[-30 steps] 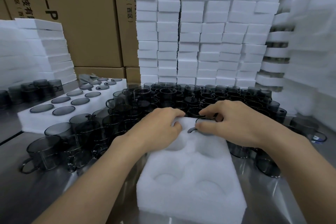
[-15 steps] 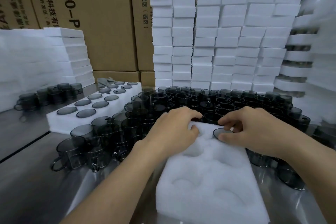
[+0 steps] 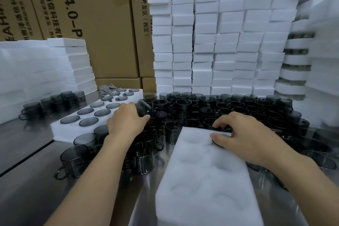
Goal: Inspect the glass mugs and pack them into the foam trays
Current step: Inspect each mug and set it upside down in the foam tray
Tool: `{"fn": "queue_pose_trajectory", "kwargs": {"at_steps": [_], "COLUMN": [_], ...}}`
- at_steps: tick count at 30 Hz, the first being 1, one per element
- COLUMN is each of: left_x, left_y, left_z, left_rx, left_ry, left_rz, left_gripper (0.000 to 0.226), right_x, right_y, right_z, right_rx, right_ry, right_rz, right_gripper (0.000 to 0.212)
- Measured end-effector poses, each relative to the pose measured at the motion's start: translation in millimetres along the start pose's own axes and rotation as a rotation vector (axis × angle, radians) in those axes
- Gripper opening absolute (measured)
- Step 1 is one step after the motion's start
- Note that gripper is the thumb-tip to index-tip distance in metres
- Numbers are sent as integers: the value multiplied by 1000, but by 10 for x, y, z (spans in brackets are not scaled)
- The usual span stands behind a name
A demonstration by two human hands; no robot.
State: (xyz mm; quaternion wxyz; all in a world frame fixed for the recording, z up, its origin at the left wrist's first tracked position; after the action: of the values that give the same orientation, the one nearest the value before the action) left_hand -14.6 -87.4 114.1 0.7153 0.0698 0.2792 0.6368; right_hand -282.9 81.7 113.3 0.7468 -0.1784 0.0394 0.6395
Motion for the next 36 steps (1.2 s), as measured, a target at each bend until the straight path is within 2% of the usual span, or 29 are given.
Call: {"fn": "queue_pose_trajectory", "kwargs": {"at_steps": [3,6,11,13,16,18,22,24,27,30,32,36], "left_x": [-28,-47,30,72,230,408,793,952,1098,1130,1101,973], "left_y": [-30,-21,19,106,361,587,902,983,1041,1052,1047,1055], "left_z": [-36,-52,134,228,365,430,521,571,619,621,585,401], "left_rx": [43,104,223,279,410,515,678,747,817,878,977,1447], "left_ry": [2,22,192,275,391,432,529,568,600,576,487,92], "left_rz": [0,-25,-39,-141,-385,-557,-799,-861,-894,-884,-841,-559], "left_gripper": [45,30,7,16,55,71,62,59,58,59,61,63], "right_x": [5,8,-2,0,14,30,102,158,226,261,271,293], "right_y": [-19,-19,-11,-20,-72,-130,-241,-317,-418,-457,-471,-498], "right_z": [-7,-22,-9,4,43,88,226,306,382,407,410,408], "right_rx": [17,34,32,18,-14,-62,-299,-380,-405,-385,-373,-403], "right_ry": [-8,-16,13,39,130,231,508,633,735,785,798,793], "right_rz": [-1,-5,1,10,39,81,171,241,336,377,386,404], "right_gripper": [39,39,37,37,38,44,57,56,59,63,67,73]}}
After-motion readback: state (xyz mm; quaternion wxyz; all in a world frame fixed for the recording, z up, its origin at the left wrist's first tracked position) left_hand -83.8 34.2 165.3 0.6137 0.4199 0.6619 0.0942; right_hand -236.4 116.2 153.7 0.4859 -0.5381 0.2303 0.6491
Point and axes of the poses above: each hand's wrist, its own x-axis away from the middle knuckle, its own z-axis out of the back of the hand, y = z × x, the point moved 5 cm from there along -x, towards the middle knuckle, and after that the axes turned 4 degrees about x, right-handed, at the moved point
